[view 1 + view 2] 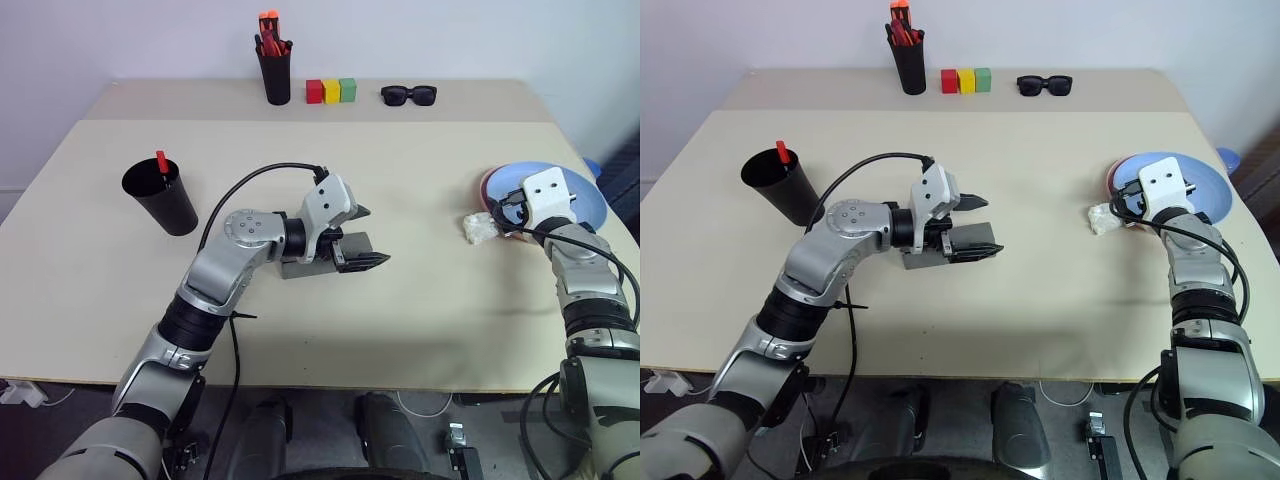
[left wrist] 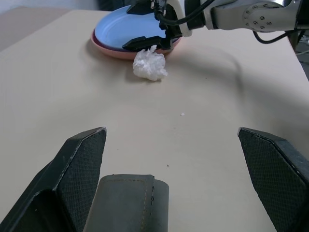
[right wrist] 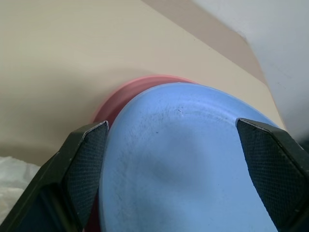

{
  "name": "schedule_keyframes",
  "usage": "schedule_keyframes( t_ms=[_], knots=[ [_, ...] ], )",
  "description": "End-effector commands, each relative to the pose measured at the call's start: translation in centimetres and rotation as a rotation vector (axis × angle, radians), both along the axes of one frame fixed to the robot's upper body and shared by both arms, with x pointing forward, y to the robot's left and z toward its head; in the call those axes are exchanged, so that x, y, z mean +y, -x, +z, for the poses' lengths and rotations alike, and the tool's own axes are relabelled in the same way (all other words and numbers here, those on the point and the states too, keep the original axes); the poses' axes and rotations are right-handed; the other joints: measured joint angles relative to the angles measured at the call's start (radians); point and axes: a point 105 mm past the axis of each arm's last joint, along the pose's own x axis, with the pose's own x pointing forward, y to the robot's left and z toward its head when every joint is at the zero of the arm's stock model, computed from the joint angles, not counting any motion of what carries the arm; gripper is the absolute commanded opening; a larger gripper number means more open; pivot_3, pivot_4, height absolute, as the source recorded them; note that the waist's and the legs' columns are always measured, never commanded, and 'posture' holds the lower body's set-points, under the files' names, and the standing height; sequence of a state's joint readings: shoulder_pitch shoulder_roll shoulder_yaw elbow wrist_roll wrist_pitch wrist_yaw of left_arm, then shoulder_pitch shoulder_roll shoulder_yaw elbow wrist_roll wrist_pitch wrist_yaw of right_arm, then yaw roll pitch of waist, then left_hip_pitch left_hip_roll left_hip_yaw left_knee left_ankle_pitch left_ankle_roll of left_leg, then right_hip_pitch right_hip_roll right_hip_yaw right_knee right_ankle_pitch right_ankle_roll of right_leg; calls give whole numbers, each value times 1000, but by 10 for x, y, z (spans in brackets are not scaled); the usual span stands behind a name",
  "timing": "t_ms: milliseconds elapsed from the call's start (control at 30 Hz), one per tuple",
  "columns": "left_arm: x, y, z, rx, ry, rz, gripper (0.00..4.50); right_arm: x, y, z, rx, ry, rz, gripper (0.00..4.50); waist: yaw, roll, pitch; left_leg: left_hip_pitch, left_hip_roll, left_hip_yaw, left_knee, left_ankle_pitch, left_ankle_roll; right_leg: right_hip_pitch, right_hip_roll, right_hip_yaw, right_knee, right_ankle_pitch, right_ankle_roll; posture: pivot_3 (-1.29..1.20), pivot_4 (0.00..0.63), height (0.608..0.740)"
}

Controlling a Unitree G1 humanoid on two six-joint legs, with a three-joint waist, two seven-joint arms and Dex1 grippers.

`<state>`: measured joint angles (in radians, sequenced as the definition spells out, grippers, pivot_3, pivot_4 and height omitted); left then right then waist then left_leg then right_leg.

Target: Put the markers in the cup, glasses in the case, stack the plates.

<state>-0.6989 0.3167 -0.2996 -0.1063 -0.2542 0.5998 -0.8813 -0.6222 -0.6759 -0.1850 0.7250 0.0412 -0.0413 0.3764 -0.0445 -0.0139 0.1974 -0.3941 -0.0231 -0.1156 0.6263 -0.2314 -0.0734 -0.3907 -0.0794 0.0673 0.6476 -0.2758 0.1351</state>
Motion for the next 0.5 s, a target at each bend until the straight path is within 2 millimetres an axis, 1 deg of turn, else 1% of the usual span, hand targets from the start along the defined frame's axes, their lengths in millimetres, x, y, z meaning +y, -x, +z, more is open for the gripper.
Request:
schedule_keyframes(
  t_ms=[33,133,200,267,400,500],
  knots=[
    [-1,1,8,-28,35,-8,4500,19,17,44,-132,-163,105,4448,1,0,0,0,0,0,0,0,0,0,0,0,0,0,0,0,150,740],
    [-1,1,8,-25,37,-12,4500,29,35,44,-91,-245,143,4448,3,0,0,-1,0,0,1,0,0,0,0,0,0,0,0,0,150,740],
    [-2,0,8,-23,35,-18,4500,39,46,39,-39,-288,191,4448,4,0,0,0,0,0,1,0,0,1,0,0,0,0,0,0,150,740],
    [-3,0,7,-24,33,-24,4500,44,53,31,17,-294,210,4448,4,0,0,0,0,0,2,0,0,1,0,0,0,0,0,0,150,740],
    [-3,0,8,-25,33,-34,4500,52,61,12,107,-277,232,4448,1,0,0,0,0,0,2,0,0,1,0,0,0,0,0,0,150,740],
    [-4,0,8,-26,32,-36,4500,55,62,-1,149,-276,228,4448,1,0,0,0,0,0,2,0,0,0,0,0,0,0,0,0,150,740]
  ],
)
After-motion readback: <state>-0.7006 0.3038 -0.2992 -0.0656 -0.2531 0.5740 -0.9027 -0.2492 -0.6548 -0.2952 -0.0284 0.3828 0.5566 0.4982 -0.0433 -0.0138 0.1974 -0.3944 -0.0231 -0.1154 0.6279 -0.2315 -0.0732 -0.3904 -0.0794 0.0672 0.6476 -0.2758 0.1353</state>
